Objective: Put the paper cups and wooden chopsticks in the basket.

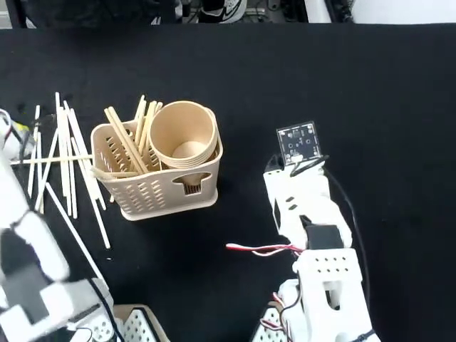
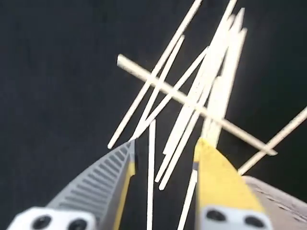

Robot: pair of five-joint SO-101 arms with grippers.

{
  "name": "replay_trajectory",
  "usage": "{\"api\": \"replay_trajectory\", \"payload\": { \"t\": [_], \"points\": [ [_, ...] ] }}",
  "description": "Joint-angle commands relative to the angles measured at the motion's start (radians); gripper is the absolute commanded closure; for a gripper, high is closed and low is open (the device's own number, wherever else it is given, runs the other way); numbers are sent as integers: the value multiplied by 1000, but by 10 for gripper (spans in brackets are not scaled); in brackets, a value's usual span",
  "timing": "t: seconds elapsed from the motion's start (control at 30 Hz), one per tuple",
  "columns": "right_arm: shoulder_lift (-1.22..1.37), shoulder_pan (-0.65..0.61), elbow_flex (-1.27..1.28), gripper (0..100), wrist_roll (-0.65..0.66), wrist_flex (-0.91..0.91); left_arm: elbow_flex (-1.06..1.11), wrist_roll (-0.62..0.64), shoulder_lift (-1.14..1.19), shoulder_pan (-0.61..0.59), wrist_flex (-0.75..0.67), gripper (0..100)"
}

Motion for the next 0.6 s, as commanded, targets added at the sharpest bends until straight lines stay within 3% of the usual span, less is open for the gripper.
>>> {"api": "replay_trajectory", "payload": {
  "t": [0.0,0.3,0.57],
  "points": [
    [-8,11,-15,984,11,-23,-45,75,180,-31,-20,794],
    [-8,11,-15,984,11,-23,-48,353,462,-73,-285,794],
    [-8,11,-15,984,11,-23,-47,391,514,-15,-319,798]
  ]
}}
